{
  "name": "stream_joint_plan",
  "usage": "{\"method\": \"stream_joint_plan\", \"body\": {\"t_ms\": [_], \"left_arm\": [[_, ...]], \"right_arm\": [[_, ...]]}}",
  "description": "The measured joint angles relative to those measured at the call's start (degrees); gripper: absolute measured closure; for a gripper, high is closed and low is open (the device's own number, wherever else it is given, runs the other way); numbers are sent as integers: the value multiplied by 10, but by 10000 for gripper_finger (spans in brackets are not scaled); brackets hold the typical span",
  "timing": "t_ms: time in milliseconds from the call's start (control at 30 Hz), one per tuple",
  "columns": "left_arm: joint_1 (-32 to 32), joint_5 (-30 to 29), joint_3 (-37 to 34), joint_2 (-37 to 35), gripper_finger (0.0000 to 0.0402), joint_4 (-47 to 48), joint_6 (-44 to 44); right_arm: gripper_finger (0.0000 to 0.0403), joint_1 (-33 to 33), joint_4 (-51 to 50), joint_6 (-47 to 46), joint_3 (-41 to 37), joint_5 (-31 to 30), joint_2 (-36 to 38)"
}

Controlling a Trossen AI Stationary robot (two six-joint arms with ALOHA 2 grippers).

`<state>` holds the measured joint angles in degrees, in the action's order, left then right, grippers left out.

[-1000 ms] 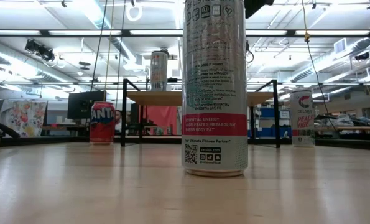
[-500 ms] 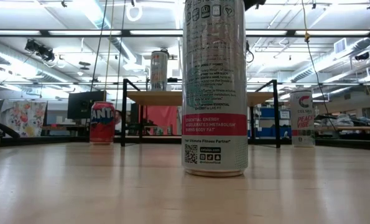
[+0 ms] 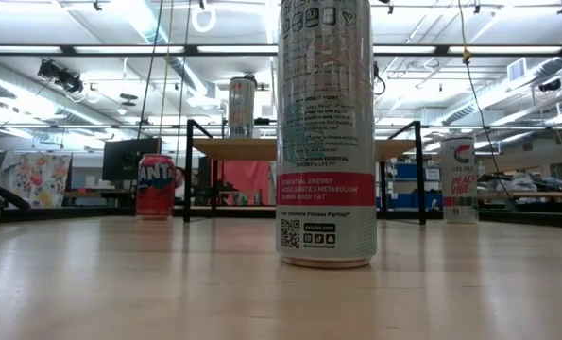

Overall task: Place canned beverage on shelf
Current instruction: Put the bottom red soda can on the shelf

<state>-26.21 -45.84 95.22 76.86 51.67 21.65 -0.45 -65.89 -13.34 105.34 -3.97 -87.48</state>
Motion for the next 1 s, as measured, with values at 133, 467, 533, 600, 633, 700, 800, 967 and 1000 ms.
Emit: {"method": "stream_joint_plan", "body": {"t_ms": [133, 467, 533, 600, 633, 700, 800, 967, 1000], "left_arm": [[0, 0, 0, 0, 91, 0, 0], [0, 0, 0, 0, 91, 4, 0], [0, 0, 0, 0, 91, 8, 0], [0, 0, 0, 0, 91, 8, 0], [0, 0, 0, 0, 91, 8, 0], [0, 0, 0, 0, 91, 9, 0], [0, 0, 0, 0, 91, 10, 0], [0, 0, 0, 0, 91, 12, 0], [0, 0, 0, 0, 91, 12, 0]], "right_arm": [[198, 1, -9, 2, 0, 14, 0], [199, 4, -18, -21, -42, 21, -2], [199, 4, 0, -16, -52, 21, -5], [199, 2, 28, -12, -62, 21, -10], [199, 2, 44, -12, -67, 22, -11], [199, 0, 65, -10, -69, 34, -15], [199, -2, 88, -28, -70, 69, -20], [199, -1, 102, 15, -70, 59, -23], [199, 1, 102, 24, -70, 51, -24]]}}
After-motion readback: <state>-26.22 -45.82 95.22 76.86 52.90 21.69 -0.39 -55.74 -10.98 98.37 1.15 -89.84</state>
